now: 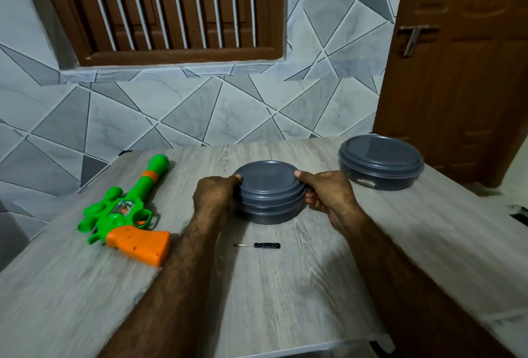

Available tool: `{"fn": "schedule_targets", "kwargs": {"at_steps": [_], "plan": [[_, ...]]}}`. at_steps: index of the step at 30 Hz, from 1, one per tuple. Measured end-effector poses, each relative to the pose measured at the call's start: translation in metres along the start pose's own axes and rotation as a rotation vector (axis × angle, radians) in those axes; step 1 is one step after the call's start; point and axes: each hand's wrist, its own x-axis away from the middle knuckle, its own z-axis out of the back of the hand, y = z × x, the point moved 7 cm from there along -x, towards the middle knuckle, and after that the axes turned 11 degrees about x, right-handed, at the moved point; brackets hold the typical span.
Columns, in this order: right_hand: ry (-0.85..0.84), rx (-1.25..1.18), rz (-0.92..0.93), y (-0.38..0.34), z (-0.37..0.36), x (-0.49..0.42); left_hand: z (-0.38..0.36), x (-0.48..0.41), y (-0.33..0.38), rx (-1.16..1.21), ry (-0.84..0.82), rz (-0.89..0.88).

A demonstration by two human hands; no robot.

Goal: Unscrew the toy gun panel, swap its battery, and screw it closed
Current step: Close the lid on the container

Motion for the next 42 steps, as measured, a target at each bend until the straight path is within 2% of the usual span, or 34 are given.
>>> {"fn": "schedule_targets", "kwargs": {"at_steps": [7,15,20,35,37,41,42], "plan": [[-0.017,-0.064,-0.059,0.008,-0.003,0.0,-0.001,-0.013,-0.02,0.062,-0.049,0.076],[-0.027,-0.168,-0.141,0.012,-0.011,0.0,-0.002,-0.001,-0.017,0.254,-0.092,0.179],[-0.059,-0.225,-0.195,0.017,-0.016,-0.002,-0.003,-0.001,-0.02,0.265,-0.096,0.224],[-0.061,-0.237,-0.243,0.02,-0.019,-0.005,-0.001,-0.003,-0.024,0.221,-0.052,0.199],[-0.053,-0.238,-0.241,0.02,-0.019,-0.003,0.003,0.0,-0.025,0.175,-0.044,0.158],[-0.067,-0.254,-0.24,0.022,-0.02,-0.001,0.016,0.02,-0.007,-0.272,0.092,-0.141],[-0.077,-0.257,-0.247,0.023,-0.02,-0.001,0.016,0.03,0.0,-0.351,0.078,-0.223]]}}
